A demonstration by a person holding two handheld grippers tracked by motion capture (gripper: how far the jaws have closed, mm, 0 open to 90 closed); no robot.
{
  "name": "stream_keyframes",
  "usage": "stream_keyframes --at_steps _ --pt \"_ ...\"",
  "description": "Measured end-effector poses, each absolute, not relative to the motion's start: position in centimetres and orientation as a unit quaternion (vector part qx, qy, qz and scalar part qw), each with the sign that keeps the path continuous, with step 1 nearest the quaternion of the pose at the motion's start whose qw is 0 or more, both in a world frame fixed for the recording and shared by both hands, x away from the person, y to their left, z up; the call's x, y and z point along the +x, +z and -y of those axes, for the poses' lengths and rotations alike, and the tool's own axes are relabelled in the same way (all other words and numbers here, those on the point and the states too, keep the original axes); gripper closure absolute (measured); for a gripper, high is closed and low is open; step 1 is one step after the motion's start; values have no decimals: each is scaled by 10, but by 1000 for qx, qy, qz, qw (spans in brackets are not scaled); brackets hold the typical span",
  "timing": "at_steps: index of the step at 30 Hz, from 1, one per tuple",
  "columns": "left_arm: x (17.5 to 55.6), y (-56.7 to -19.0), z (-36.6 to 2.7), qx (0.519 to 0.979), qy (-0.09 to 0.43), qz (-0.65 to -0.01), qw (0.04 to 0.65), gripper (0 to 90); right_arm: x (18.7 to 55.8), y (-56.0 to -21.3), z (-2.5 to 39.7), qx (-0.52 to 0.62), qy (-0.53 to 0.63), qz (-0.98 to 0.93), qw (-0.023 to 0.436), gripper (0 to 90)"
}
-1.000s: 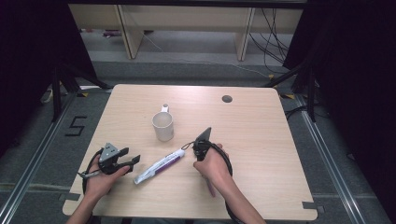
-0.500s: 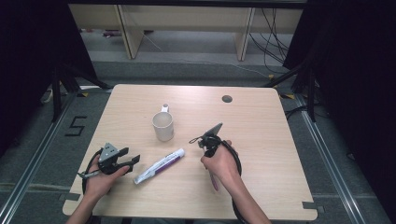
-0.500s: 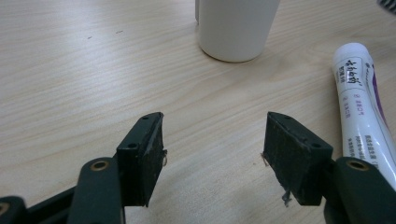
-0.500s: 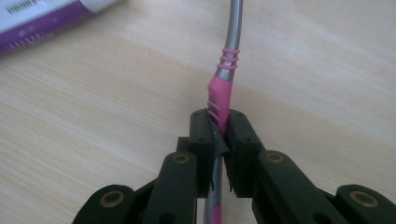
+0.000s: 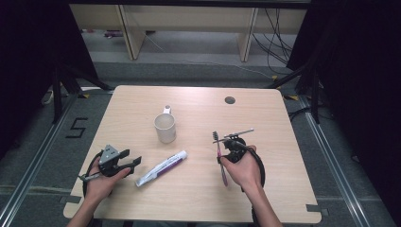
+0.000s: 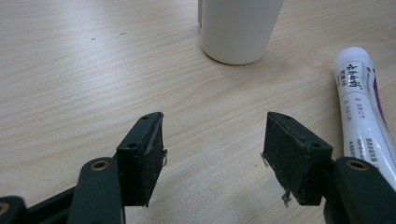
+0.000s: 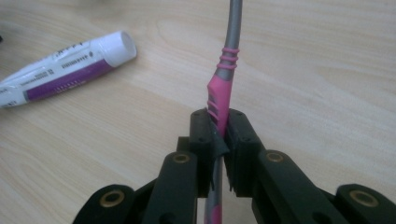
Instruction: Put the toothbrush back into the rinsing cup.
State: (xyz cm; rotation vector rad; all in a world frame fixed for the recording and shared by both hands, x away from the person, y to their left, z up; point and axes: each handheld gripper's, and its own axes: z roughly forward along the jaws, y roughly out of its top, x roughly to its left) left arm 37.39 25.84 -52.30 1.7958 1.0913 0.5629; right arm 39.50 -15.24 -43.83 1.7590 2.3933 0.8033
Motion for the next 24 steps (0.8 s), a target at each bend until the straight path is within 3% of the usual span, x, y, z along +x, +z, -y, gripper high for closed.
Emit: stream_keyframes --at_steps 3,24 --pt "374 -523 -259 729 230 -444 467 375 391 -442 163 542 316 -777 60 825" --pt "374 -517 -259 720 239 -440 481 375 371 -458 174 487 444 -740 135 824"
